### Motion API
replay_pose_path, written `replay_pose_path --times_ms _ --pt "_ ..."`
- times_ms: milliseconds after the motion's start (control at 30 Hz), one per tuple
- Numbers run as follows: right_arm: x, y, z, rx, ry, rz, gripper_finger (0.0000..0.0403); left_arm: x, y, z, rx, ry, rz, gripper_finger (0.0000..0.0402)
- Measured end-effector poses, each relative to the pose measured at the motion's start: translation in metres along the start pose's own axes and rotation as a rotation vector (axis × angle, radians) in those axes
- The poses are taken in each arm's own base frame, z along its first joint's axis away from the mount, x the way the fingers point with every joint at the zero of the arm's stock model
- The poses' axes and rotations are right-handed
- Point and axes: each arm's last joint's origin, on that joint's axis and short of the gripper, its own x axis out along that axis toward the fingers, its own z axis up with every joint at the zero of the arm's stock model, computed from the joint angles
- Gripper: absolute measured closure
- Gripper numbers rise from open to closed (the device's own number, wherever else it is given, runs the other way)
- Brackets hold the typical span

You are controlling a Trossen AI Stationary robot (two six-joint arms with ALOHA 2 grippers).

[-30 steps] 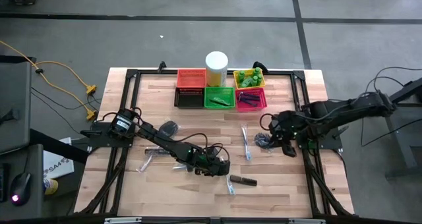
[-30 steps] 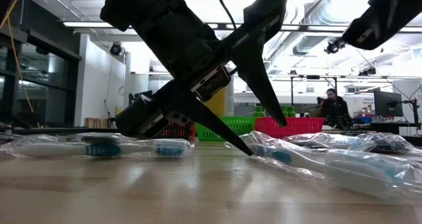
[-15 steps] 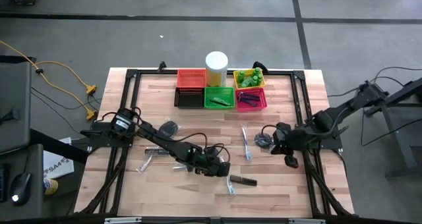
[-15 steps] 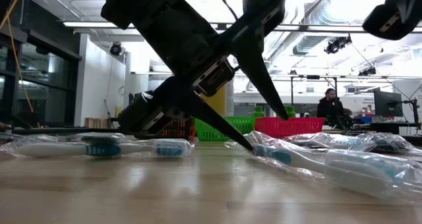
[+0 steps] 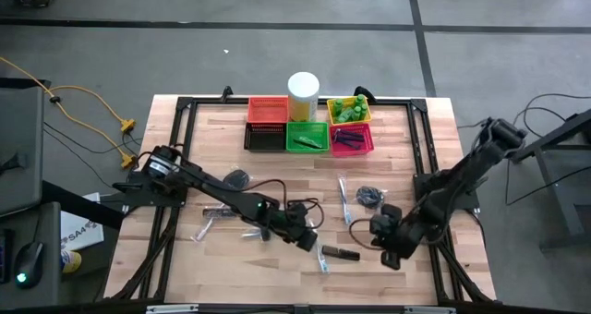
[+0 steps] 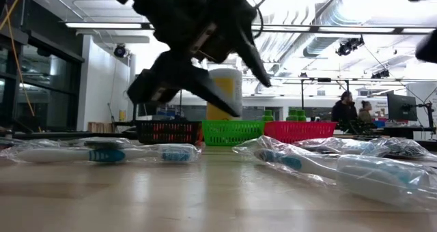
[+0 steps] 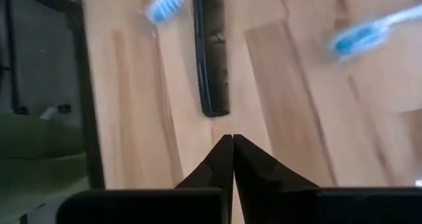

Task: Pick & Place Travel size toiletries
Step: Put the black comb into the green bin

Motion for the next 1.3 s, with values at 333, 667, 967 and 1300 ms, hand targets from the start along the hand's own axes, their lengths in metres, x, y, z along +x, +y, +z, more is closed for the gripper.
replay_pose_path --times_ms 333,667,967,1300 --pt "0.066 0.021 -0.008 0.088 -0.041 0.031 0.04 -0.001 0.001 -0.001 0.04 0.036 0.013 0.0226" --pt "0.076 0.024 -0.022 0.24 -0.035 -0.005 0.04 -0.001 0.006 -0.002 0.021 0.045 0.059 0.0226" --pt "0.075 0.015 -0.029 0.504 0.001 -0.112 0.04 0.005 0.011 -0.003 0.013 0.048 0.082 0.0226" --pt "0.076 0.018 -0.026 0.605 -0.059 -0.084 0.04 0.013 0.012 -0.003 0.002 0.038 0.067 0.0226"
